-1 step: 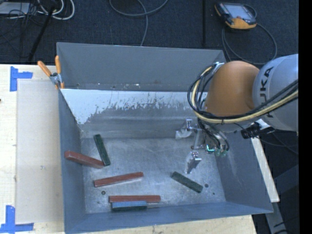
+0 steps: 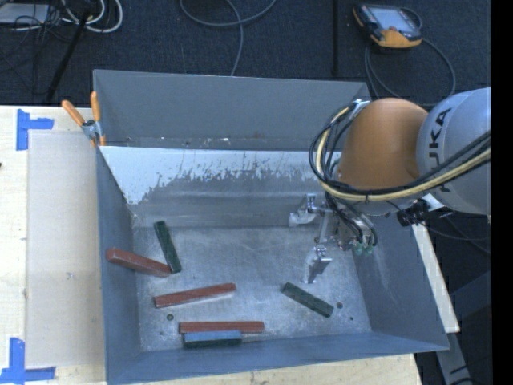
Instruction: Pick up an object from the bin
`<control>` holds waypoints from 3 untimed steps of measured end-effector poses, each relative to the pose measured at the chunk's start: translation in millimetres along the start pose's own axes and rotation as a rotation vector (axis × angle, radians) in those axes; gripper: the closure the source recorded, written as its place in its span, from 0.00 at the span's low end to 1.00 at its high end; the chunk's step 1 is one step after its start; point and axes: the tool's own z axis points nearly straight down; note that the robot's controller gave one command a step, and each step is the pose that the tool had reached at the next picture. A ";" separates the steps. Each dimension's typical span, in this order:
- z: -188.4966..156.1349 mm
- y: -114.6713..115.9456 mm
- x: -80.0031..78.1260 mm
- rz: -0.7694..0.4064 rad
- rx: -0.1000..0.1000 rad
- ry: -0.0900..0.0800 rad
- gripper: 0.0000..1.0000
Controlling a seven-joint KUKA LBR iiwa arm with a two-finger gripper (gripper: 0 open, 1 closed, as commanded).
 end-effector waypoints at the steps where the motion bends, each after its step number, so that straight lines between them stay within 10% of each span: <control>1: 55.1 -34.6 23.6 0.071 -0.001 -0.004 0.00; 3: 63.0 -47.0 60.8 0.178 0.000 0.002 0.00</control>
Offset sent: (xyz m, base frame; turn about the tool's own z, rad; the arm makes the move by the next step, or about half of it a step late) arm -0.0393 -0.0609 -0.0530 -0.0363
